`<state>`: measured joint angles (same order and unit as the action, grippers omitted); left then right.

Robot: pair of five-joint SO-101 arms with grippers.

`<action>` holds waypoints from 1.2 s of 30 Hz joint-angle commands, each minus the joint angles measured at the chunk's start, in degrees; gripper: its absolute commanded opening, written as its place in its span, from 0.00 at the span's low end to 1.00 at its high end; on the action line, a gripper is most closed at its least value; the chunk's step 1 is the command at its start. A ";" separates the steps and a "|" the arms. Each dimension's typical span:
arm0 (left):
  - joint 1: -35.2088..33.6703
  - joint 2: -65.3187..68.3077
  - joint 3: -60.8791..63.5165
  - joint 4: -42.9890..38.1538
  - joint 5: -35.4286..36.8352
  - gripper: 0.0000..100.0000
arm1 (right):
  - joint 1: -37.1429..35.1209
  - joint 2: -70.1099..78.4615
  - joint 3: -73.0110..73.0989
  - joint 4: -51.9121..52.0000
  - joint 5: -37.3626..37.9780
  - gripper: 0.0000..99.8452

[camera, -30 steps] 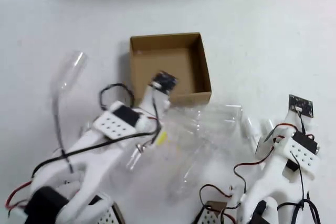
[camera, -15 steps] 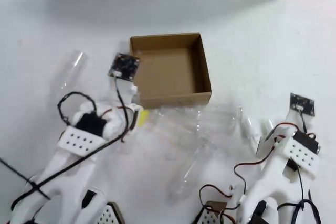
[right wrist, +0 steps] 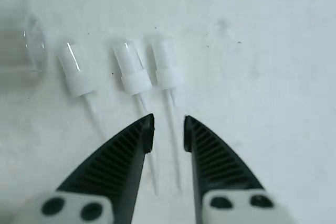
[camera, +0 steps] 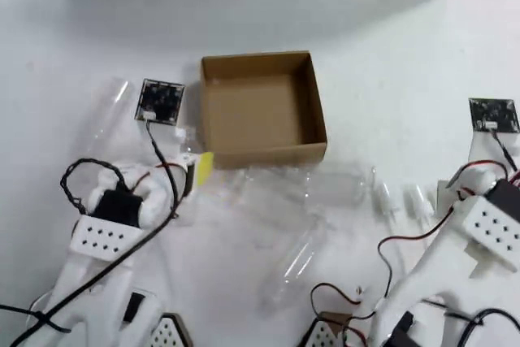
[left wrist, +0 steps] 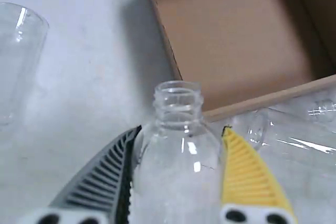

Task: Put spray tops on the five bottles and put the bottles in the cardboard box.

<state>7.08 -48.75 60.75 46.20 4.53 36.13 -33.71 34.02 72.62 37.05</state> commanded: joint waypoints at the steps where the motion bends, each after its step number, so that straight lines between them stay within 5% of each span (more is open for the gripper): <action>1: -0.57 -1.98 -0.18 -1.14 -0.09 0.02 | 0.57 5.67 -6.59 0.66 4.84 0.09; 18: -0.31 -2.07 0.79 -1.58 -0.09 0.02 | -1.27 43.74 -24.09 0.48 8.79 0.12; 28: -0.31 -2.07 0.88 -1.58 -0.09 0.02 | -1.36 53.85 -28.66 0.48 8.79 0.12; 32: -0.31 -2.15 0.88 -1.58 -0.09 0.02 | -1.36 55.60 -31.82 0.75 8.35 0.01; 36: -0.31 -2.24 0.88 -1.58 -0.09 0.02 | -0.92 54.90 -36.40 4.70 8.26 0.01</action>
<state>7.08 -48.92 62.15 46.20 4.44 35.34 22.46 2.99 73.67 45.23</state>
